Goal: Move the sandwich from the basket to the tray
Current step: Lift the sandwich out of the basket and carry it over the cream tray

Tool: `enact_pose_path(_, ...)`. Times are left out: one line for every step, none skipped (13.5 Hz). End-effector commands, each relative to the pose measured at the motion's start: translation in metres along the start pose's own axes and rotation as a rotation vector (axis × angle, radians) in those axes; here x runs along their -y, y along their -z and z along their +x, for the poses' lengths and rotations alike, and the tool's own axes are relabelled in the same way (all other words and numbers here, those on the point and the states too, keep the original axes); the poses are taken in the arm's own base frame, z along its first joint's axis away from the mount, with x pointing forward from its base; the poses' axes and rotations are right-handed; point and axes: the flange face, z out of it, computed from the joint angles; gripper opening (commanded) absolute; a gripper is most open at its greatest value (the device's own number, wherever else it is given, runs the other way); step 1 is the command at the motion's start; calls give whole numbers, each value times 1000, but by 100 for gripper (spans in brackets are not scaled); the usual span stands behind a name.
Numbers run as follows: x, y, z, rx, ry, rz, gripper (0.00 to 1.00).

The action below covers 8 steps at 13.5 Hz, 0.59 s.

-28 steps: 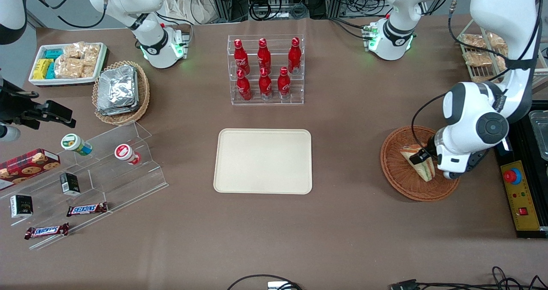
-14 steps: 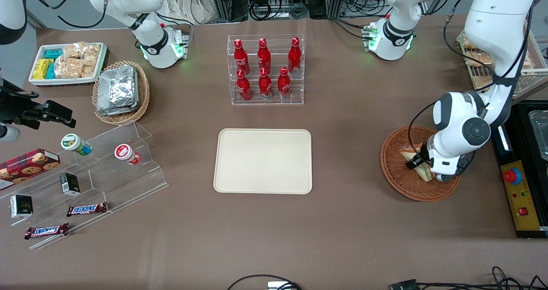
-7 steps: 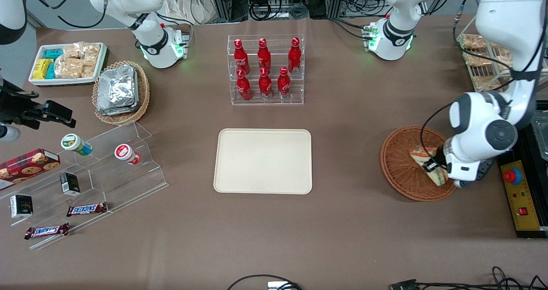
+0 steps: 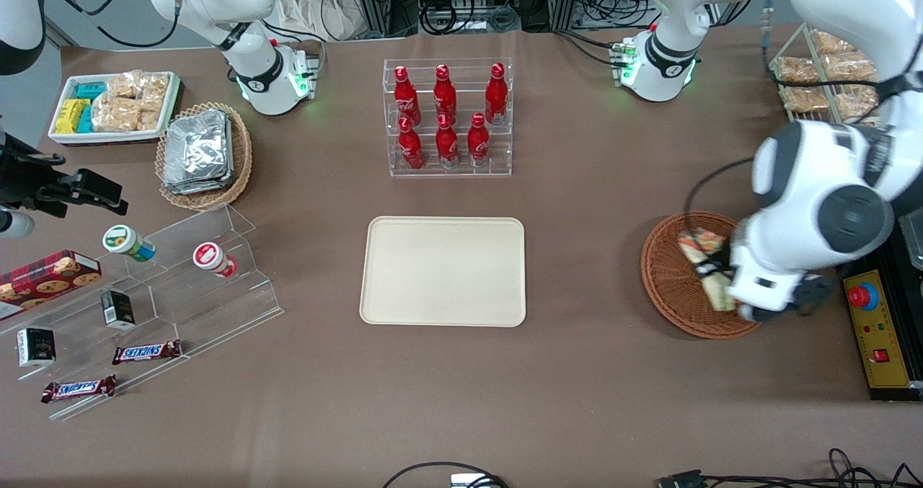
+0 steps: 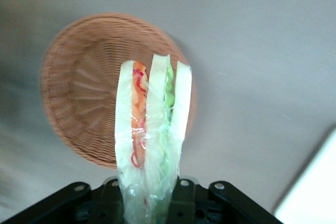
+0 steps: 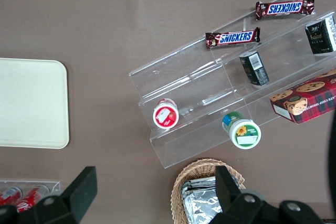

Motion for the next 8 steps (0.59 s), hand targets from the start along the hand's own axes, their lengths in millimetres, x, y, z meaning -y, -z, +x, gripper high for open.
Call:
enact_pose_path(-103, -11, -39, 2, -152, 15, 0)
enact_pose_path(-137, -25, -52, 11, -197, 18, 0)
enact_pose_path(-164, -45, -62, 27, -213, 22, 0)
enact_pose_path(-192, -68, -70, 36, -221, 1, 0)
enact_pose_path(-217, -94, -75, 34, -216, -34, 0)
enact_pose_path(-235, -120, -77, 31, -200, -77, 0)
enact_pose_path(-255, -132, -88, 26, -179, -127, 0)
enact_pose_path(-272, -138, -102, 20, -182, -151, 0)
